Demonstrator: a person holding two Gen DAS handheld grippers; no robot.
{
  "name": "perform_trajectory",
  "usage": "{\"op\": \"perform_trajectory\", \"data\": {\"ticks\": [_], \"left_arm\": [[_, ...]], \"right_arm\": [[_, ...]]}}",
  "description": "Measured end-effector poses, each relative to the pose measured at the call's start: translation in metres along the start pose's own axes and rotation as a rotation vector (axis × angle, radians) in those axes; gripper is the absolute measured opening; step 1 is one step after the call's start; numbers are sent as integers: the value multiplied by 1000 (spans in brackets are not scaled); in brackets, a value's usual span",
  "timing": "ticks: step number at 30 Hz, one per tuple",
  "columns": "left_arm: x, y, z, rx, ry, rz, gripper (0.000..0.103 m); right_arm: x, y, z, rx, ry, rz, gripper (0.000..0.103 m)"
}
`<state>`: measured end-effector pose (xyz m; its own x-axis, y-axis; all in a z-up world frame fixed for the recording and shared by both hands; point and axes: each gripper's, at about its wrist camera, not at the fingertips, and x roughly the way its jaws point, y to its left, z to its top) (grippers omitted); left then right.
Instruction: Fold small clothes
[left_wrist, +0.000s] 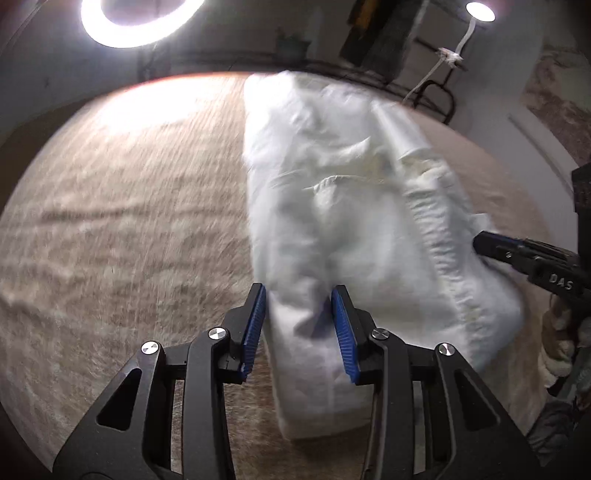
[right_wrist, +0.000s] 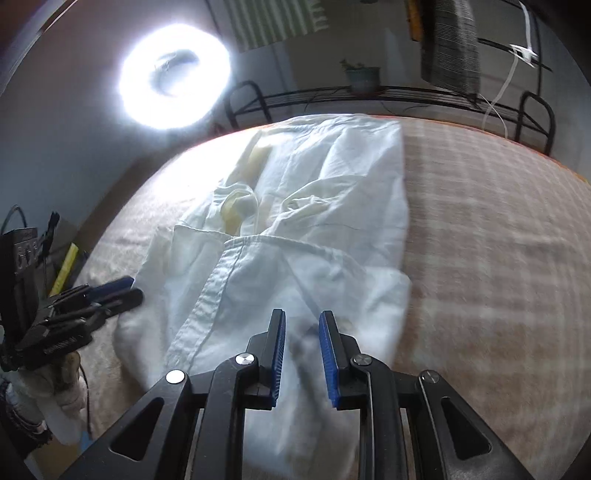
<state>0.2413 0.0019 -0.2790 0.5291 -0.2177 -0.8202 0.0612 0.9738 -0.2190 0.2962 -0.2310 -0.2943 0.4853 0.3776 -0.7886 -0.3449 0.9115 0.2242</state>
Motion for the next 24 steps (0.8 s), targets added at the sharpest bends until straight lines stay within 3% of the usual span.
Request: {"op": "perform_trajectory", "data": {"ticks": [1,6,10,14,19,24], "left_arm": [[-2,3,-1,-5,-29,6,38],[-1,6,-1,-13,-15,-8,38],[-12,16,11,-69,-21,-70,38],[-26,25,44,-64,-70,-97,38],[-23,36,91,-63,-122,-75,38],[7,40,136,-70,-138,-42,38]], "right_arm": [[6,0,2,-5,7,-1,20],[21,-5,6,-6,22,10,17],[14,-8,14,-7,44,52,18],[-8,-30,29,60,-22,118,22],[-14,-59,58,113,-74,100,22],[4,-67,86,103,-70,82,20]]}}
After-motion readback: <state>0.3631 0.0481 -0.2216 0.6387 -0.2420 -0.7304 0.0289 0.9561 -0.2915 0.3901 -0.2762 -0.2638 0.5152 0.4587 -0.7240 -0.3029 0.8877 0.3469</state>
